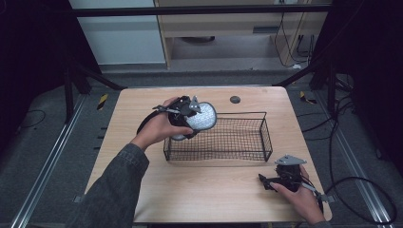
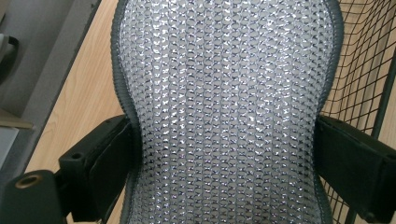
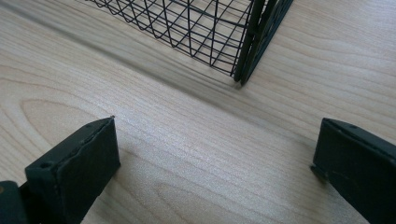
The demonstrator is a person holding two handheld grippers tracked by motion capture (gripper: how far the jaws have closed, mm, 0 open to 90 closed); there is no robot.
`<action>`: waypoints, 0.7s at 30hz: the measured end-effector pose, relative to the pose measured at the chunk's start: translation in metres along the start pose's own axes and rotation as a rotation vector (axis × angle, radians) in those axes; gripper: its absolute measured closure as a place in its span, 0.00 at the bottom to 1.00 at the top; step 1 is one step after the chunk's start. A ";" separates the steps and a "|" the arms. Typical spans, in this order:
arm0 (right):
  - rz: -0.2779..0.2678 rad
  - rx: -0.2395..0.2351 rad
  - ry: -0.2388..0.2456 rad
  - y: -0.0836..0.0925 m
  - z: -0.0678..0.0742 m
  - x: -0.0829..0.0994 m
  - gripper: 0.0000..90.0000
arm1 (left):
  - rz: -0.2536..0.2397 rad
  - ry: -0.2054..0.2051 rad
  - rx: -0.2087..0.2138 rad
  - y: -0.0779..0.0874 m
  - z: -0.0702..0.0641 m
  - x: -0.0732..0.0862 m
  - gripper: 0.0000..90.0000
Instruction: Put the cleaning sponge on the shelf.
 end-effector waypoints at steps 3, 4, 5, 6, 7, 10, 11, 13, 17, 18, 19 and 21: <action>-0.002 -0.007 -0.006 0.000 0.000 0.000 0.01 | -0.008 0.001 0.003 0.001 -0.001 -0.003 0.09; -0.002 -0.006 -0.005 0.000 0.000 0.000 0.01 | -0.007 -0.001 0.004 0.000 -0.001 -0.003 0.09; -0.002 -0.006 -0.006 0.000 0.000 0.000 0.01 | 0.002 -0.007 0.004 0.000 -0.002 -0.002 0.09; -0.002 -0.006 -0.006 0.000 0.000 0.000 0.01 | 0.008 -0.008 0.003 -0.001 -0.002 -0.002 0.09; -0.002 -0.006 -0.005 0.000 0.000 0.000 0.01 | 0.011 -0.011 0.008 -0.004 -0.003 -0.001 0.09; -0.002 -0.006 -0.006 0.000 0.000 0.000 0.01 | 0.026 -0.023 0.017 -0.009 -0.006 0.001 0.09; -0.001 -0.005 -0.002 0.000 0.000 0.000 0.01 | 0.030 -0.027 0.019 -0.010 -0.007 0.001 0.09; -0.002 -0.006 -0.006 0.000 0.000 0.000 0.01 | 0.035 -0.034 0.027 -0.013 -0.010 0.002 0.09; -0.002 -0.006 -0.005 0.000 0.000 0.000 0.01 | 0.038 -0.051 0.028 -0.017 -0.013 0.003 0.09; -0.001 -0.004 -0.002 0.000 0.000 0.000 0.01 | 0.040 -0.050 0.029 -0.017 -0.013 0.004 0.09; -0.002 -0.004 0.000 0.000 0.000 0.000 0.01 | 0.044 -0.053 0.028 -0.017 -0.013 0.005 0.09; -0.001 -0.004 -0.001 0.000 0.000 0.000 0.01 | 0.057 -0.058 0.031 -0.018 -0.014 0.008 0.10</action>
Point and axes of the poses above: each handheld gripper's, and its own axes: y roughly backward along the jaws, x roughly out of its underside, z roughly to its left, the point moved 9 cm from there along -y, roughly forward along the jaws, and after that the axes turned 3 degrees about -z, right-handed, at the moved point
